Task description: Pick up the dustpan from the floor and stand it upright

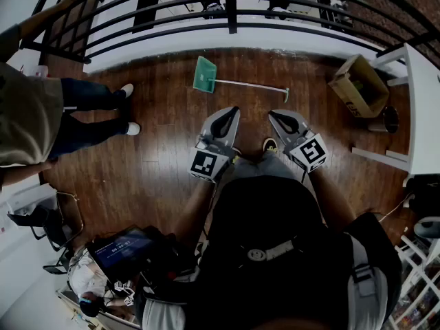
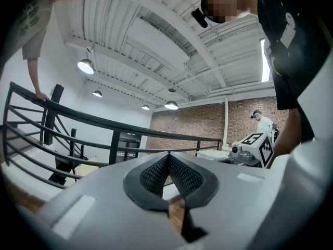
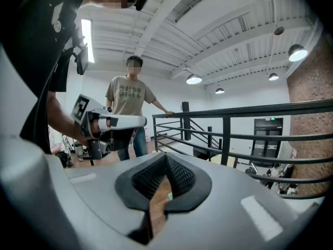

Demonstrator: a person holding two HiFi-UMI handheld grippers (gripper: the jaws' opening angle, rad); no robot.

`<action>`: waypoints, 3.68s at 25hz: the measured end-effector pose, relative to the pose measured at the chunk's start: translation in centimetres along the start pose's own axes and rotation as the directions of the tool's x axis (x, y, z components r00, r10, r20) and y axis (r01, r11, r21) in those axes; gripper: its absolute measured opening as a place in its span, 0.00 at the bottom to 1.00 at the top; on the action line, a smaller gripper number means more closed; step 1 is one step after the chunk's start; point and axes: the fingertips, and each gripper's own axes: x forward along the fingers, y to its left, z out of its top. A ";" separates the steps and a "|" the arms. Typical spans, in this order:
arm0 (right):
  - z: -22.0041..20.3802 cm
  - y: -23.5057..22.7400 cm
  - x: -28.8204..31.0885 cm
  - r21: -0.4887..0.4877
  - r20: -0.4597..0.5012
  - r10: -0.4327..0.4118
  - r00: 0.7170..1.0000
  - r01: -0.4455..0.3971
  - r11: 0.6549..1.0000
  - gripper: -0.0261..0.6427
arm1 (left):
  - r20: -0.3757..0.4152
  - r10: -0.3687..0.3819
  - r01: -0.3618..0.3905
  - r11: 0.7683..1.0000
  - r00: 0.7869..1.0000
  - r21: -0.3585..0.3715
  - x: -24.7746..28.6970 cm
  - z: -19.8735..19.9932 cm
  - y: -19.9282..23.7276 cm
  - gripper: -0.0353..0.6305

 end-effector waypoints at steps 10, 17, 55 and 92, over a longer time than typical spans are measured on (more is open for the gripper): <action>-10.1 -7.9 -0.6 0.035 -0.210 -0.102 0.972 0.112 0.993 0.04 | -0.098 -0.001 -0.003 0.999 0.995 -0.045 2.5 -4.7 2.3 0.08; -18.2 -19.7 -2.0 0.103 -0.320 -0.132 0.938 0.173 0.980 0.04 | -0.168 0.049 -0.056 0.998 0.985 -0.038 9.5 -7.3 2.2 0.08; -84.1 -41.0 12.2 0.089 -0.807 -0.271 0.524 0.562 0.822 0.22 | -0.357 0.152 -0.236 0.949 0.922 -0.207 14.7 -43.7 19.6 0.08; -17.7 -19.5 34.8 -0.805 -0.353 -0.287 0.890 -0.133 0.578 0.18 | 0.034 0.300 -0.294 0.948 0.953 -0.121 6.8 -3.4 21.5 0.08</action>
